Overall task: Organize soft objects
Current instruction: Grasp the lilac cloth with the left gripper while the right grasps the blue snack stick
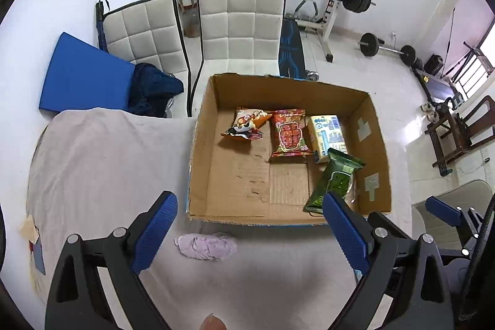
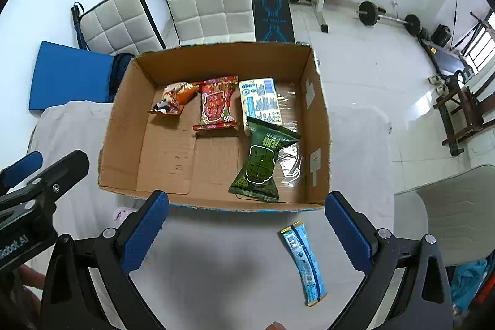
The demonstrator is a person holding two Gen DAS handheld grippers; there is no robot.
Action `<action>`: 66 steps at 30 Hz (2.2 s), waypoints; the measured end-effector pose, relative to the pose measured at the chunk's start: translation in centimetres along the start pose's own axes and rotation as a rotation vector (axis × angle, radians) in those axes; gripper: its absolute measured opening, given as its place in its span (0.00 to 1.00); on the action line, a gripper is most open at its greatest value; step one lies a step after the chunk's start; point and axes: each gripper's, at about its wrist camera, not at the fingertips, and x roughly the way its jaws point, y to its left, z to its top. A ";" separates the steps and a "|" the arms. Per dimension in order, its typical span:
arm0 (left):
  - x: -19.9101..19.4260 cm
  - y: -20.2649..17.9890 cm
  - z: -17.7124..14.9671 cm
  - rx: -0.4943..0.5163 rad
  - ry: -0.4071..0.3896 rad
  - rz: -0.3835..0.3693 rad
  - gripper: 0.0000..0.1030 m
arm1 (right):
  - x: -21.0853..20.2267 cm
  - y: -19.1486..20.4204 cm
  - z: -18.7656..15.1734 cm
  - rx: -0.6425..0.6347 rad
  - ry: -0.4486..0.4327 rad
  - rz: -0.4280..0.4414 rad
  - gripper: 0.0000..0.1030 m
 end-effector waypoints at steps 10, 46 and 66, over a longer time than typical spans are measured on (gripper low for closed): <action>-1.0 1.8 -4.1 -0.053 -0.001 0.060 0.94 | -1.6 -3.6 -4.3 0.061 0.015 0.009 1.00; 22.0 11.2 -11.6 -0.397 0.505 0.020 0.94 | 18.8 -6.3 -15.8 0.175 0.465 0.015 0.30; 18.3 3.0 -21.7 -0.059 0.546 -0.061 0.58 | 18.0 -6.3 -19.4 -0.008 0.612 0.064 0.27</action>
